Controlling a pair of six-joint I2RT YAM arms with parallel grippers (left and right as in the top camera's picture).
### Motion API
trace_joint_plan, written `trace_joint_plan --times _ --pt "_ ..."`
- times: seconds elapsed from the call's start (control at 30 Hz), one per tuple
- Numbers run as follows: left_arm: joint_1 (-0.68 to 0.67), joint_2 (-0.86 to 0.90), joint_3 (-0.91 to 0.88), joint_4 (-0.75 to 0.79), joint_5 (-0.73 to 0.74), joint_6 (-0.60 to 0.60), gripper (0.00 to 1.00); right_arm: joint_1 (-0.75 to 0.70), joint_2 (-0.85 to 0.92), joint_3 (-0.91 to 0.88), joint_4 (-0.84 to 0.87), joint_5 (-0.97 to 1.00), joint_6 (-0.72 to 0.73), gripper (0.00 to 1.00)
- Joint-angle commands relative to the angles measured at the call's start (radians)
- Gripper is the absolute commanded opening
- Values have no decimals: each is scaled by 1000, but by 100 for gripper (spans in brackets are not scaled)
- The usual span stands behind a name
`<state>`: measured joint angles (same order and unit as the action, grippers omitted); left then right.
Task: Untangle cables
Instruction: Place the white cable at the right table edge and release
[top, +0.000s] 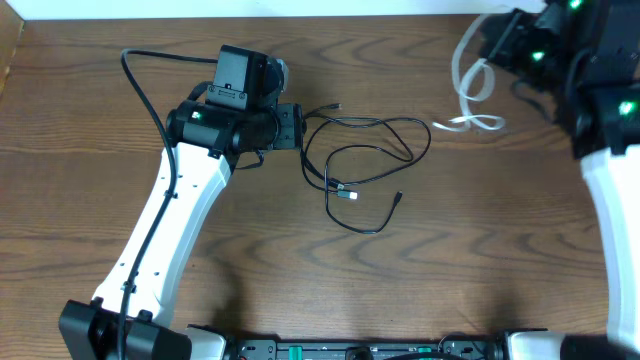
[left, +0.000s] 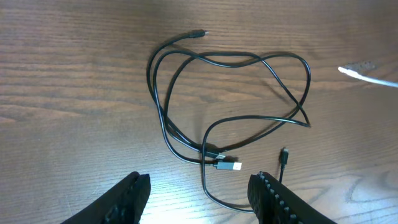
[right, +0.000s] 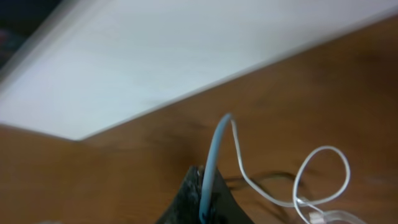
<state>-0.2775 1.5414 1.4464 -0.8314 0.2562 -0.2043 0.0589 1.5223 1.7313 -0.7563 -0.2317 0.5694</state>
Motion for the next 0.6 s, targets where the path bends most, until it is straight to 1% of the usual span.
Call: trace_joint_plan --times 0.0,0.13,0.2,0.3,0.37,0.47,0.57 --pt "4 7 11 -1 -7 17 56 -114 72 140 -67 -16 -103 1" --pt "4 7 11 -1 -7 17 56 -226 219 434 -227 6 -175 1" --pt "4 7 11 -1 -7 17 56 -271 301 590 -295 64 -186 1" --pt "4 7 11 -2 -7 17 56 -328 412 761 -338 98 -202 1" --pt "4 7 11 -2 -7 17 56 -361 467 809 -333 98 -200 2" --pt "4 7 11 -2 -7 17 56 -396 533 809 -287 104 -201 1" --pt "4 7 11 -2 -7 17 56 -424 617 808 -222 178 -201 2"
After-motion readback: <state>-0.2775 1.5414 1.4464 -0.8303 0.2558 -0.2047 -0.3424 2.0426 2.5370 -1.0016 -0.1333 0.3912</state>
